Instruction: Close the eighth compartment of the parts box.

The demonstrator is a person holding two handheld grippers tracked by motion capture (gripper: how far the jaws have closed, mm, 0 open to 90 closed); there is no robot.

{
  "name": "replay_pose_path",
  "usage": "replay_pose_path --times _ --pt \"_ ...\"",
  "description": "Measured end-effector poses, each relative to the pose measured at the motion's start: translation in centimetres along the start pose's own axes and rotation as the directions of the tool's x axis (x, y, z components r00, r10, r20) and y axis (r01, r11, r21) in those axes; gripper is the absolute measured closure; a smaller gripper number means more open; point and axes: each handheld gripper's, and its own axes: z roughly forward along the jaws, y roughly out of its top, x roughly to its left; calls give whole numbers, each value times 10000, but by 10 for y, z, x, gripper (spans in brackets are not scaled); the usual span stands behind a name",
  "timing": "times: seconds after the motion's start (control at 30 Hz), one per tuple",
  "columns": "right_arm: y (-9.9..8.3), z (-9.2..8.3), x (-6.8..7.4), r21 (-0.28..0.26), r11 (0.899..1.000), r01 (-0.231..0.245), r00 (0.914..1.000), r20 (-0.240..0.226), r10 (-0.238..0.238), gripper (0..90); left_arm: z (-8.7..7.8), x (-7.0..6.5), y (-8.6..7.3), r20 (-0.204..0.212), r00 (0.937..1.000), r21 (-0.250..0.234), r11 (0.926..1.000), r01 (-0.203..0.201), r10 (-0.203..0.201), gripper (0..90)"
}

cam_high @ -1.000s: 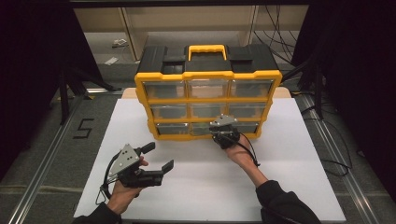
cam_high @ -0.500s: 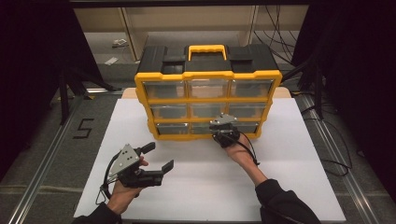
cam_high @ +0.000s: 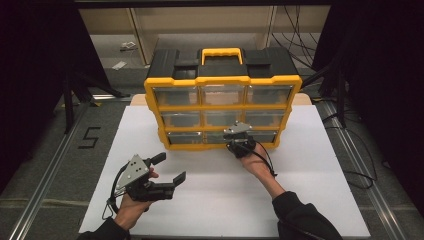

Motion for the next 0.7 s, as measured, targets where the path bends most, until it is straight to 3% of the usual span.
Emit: replay_pose_path --times 0.37,0.7 --pt "-4 1 -2 255 9989 -381 9989 -266 388 865 0 0 0 10 10000 8 10000 -27 26 106" --pt "-3 -5 0 499 9961 -727 9932 -875 769 690 0 0 1 0 10000 -21 10000 -20 20 106"
